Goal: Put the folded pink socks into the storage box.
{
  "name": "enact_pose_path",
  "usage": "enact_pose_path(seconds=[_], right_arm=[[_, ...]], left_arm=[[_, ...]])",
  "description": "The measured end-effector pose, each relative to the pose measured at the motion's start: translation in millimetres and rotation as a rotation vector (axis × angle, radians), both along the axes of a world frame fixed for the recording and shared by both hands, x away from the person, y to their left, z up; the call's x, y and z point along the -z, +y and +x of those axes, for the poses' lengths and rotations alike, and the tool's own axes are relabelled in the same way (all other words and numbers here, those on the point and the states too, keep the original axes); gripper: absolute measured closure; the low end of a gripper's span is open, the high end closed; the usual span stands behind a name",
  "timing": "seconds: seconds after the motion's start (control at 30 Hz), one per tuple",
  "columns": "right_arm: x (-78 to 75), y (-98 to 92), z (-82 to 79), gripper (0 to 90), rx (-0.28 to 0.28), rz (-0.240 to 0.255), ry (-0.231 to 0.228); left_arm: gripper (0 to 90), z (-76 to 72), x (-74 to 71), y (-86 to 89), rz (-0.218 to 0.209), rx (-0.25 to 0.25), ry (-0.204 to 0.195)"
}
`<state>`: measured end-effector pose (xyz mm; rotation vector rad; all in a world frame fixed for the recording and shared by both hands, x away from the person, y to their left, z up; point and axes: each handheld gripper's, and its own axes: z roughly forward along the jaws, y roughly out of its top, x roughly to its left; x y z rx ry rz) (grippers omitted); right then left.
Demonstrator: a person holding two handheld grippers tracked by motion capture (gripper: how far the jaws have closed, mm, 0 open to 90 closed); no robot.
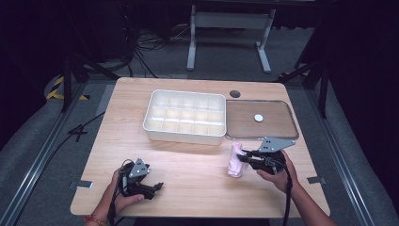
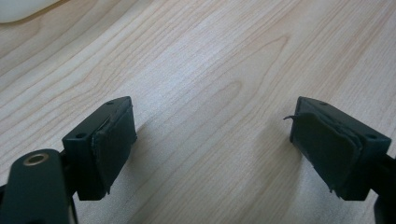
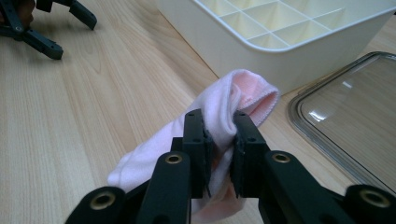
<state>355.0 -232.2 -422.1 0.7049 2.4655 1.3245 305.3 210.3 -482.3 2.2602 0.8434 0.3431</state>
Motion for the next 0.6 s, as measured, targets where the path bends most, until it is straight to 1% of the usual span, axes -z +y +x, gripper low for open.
enact_pose_path(seconds=[0.1,0.17,0.23,0.27,0.43,0.53,0.6], right_arm=[[-3.0,-5.2,0.9,78.6,0.017,0.007,-0.012],[-5.3,-6.9,2.6,78.6,0.023,0.004,-0.025],[-7.1,-7.9,3.8,78.6,0.027,0.013,-0.027],[-8.4,-8.6,4.9,78.6,0.03,0.021,-0.03],[-14.9,-8.0,8.6,78.6,0.037,0.028,-0.044],[-21.1,-7.3,10.9,78.6,0.041,0.034,-0.063],[-27.2,-6.6,13.2,78.6,0.045,0.028,-0.086]], left_arm=[[14.5,0.0,0.0,0.0,0.0,0.0,0.0],[14.5,0.0,0.0,0.0,0.0,0.0,0.0],[14.5,-0.6,0.3,-0.5,-0.007,-0.004,0.006],[14.5,-0.6,0.3,-0.4,-0.006,-0.004,0.005],[14.5,0.0,0.0,0.0,0.0,0.0,0.0],[14.5,-0.1,0.0,0.0,0.0,0.0,0.0],[14.5,-0.6,0.3,-0.6,-0.006,-0.002,0.003]])
